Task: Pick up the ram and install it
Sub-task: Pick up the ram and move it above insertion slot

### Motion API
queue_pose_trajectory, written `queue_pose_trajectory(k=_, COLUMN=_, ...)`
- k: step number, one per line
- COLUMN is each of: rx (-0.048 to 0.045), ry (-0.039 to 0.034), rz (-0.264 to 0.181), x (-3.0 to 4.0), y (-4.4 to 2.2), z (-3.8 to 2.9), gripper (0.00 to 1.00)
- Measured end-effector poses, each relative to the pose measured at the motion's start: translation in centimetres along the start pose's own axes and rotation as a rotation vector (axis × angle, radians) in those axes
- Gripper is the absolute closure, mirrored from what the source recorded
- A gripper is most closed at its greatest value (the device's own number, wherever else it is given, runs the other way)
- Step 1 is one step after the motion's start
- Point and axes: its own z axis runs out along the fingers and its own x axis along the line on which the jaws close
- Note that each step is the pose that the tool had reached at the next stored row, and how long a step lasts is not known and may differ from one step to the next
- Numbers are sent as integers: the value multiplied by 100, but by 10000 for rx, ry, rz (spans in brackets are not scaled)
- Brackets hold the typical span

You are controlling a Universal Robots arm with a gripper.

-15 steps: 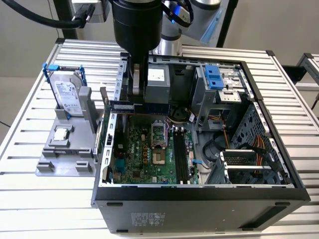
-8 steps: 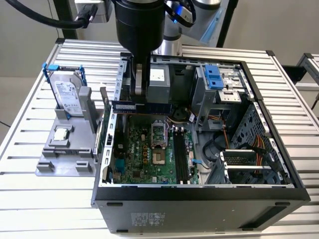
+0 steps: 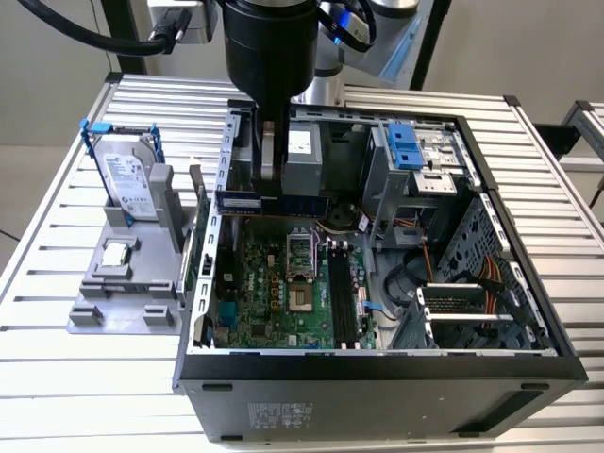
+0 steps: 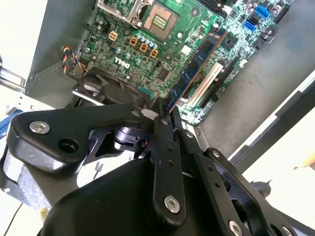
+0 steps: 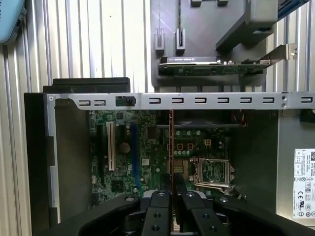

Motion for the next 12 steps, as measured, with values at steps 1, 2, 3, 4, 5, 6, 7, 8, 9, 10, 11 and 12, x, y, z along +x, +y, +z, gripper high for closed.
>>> queue_pose_trajectory(k=1, rx=0, ry=0, rz=0, x=0, y=-5, z=0, gripper=100)
queue_pose_trajectory(k=2, rx=0, ry=0, rz=0, x=0, y=-10, z=0, gripper=100)
queue_pose_trajectory(k=3, rx=0, ry=0, rz=0, x=-1, y=-16, z=0, gripper=100)
queue_pose_trajectory(k=4, rx=0, ry=0, rz=0, x=-1, y=-21, z=0, gripper=100)
queue_pose_trajectory(k=5, rx=0, ry=0, rz=0, x=-1, y=-26, z=0, gripper=100)
queue_pose_trajectory(k=6, rx=0, ry=0, rz=0, x=-1, y=-31, z=0, gripper=100)
queue_pose_trajectory(k=7, rx=0, ry=0, rz=0, x=-2, y=-36, z=0, gripper=100)
queue_pose_trajectory(k=8, rx=0, ry=0, rz=0, x=-2, y=-42, z=0, gripper=100)
queue_pose_trajectory(k=9, rx=0, ry=0, rz=0, x=-2, y=-47, z=0, gripper=100)
queue_pose_trajectory(k=10, rx=0, ry=0, rz=0, x=-2, y=-53, z=0, gripper=100)
queue_pose_trajectory(k=11, rx=0, ry=1, rz=0, x=-2, y=-58, z=0, gripper=100)
queue_pose_trajectory(k=12, rx=0, ry=0, rz=0, x=-2, y=-63, z=0, gripper=100)
